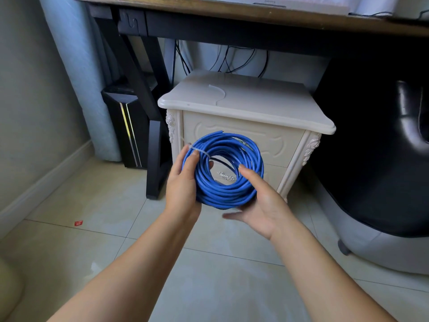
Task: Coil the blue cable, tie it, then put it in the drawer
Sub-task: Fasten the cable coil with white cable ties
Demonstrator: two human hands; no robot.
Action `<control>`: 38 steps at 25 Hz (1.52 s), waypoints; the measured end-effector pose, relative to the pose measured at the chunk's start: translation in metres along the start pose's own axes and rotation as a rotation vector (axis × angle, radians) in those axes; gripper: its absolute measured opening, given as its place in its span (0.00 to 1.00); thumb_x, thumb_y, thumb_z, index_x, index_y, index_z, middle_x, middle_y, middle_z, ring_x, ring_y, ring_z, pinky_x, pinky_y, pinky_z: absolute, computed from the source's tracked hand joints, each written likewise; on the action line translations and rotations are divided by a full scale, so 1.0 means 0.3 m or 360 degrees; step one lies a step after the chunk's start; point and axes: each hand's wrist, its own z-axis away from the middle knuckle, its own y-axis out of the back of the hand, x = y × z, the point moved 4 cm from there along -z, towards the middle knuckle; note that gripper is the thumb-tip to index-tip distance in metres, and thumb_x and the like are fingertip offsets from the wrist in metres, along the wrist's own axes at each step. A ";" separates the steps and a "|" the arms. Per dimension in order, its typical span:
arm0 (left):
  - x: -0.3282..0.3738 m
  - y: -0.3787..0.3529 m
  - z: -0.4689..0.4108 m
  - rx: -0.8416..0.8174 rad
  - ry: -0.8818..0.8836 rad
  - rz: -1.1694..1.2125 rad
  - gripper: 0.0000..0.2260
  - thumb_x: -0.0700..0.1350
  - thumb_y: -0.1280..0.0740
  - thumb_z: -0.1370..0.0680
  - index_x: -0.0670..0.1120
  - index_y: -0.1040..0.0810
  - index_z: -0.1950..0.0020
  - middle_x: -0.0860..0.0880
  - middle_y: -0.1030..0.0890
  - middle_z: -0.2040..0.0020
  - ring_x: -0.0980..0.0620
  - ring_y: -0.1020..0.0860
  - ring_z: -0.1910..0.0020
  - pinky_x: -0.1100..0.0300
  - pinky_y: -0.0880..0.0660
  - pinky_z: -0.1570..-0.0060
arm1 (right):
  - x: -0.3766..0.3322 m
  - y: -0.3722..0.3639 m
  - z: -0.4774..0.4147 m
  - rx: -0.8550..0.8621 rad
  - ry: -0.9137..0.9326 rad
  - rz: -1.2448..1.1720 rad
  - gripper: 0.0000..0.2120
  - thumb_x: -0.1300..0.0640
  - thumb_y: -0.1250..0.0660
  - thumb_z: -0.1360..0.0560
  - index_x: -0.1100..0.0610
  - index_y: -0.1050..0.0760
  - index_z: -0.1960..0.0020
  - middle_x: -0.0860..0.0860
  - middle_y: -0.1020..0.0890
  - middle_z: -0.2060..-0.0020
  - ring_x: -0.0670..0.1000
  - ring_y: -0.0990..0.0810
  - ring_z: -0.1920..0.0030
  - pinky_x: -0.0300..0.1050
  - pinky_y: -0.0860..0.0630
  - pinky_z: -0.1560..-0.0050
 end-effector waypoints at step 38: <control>0.067 0.130 -0.226 0.0198 0.0124 -0.1059 0.07 0.36 0.33 0.36 0.44 0.29 0.62 0.50 0.29 0.71 0.48 0.32 0.68 0.55 0.33 0.67 | -0.559 -0.273 -0.619 0.0292 0.0897 0.2719 0.34 0.66 0.46 0.22 0.49 0.51 0.20 0.48 0.53 0.20 0.52 0.55 0.21 0.52 0.55 0.22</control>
